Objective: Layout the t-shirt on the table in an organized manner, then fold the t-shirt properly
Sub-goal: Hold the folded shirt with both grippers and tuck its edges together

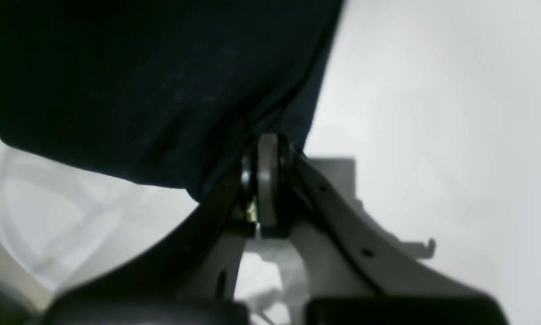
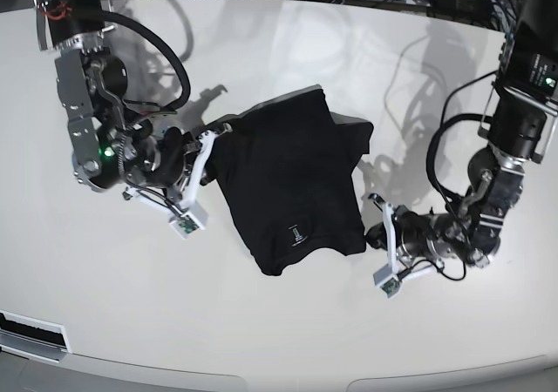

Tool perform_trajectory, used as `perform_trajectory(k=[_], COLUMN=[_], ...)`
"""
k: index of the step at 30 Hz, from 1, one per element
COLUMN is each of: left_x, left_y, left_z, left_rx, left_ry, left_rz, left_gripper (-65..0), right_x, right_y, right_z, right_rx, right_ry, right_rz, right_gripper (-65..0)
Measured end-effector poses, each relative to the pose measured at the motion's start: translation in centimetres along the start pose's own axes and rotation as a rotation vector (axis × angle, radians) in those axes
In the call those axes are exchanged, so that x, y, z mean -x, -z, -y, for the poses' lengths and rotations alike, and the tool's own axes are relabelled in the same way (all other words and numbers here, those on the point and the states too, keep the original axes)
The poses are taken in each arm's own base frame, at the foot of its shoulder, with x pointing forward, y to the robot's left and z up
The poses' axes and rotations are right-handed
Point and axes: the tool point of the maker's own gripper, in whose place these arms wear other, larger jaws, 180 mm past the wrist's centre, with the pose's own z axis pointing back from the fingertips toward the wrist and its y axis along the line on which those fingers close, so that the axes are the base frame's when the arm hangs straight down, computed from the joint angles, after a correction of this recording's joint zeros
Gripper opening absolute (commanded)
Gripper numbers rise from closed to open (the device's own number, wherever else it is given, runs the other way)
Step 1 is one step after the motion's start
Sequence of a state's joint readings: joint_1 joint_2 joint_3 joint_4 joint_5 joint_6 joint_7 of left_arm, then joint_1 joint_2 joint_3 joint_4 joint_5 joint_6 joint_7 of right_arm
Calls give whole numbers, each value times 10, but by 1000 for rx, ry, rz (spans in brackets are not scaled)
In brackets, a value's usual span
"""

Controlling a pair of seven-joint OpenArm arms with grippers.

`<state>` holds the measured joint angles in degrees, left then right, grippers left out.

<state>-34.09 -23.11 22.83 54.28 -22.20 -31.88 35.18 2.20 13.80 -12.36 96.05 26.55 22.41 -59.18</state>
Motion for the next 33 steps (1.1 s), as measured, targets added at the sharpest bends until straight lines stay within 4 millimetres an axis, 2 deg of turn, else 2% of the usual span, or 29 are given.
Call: perform_trajectory(k=[3,7,9,11,14,16,18,21,24,29,33], left_x=[-12,-28,-26,-18,9,28,38,33,26,39,41], left_y=[-13,-40,-50,-49,-37,-28,-19,-7,4,19,23], left_z=[10,22,26,37,62,82,98,108,114,127,120], left_rx=[127,308,369,412,458,488,501,488,464,420,380], left_ry=[-67,-228,-293,-333,-371,-388,-383,-362,-332,-260,-214], left_rz=[21,92,94,89,39,-7,-35,-14,14,-25,-32], left_gripper=[-650,-650,-650,-650,-650,-650,-650,-650,-650,-650,-650], right_x=[11,23,24,19,12,18,29,33,25,44,46], right_y=[-5,-7,-6,-5,-1,7,15,22,23,32,41], right_z=[-5,-15,-20,-22,-20,-19,-18,-11,-5,-5,1], right_rx=[-46,-94,-109,-114,-89,-76,-78,-71,-61,-67,-77], right_ry=[53,80,78,87,85,99,116,137,141,168,175], right_rz=[31,77,102,136,164,138,102,77,110,59,36], right_gripper=[-646,-397,-339,-337,-337,-337,-337,-337,-338,-379,-379])
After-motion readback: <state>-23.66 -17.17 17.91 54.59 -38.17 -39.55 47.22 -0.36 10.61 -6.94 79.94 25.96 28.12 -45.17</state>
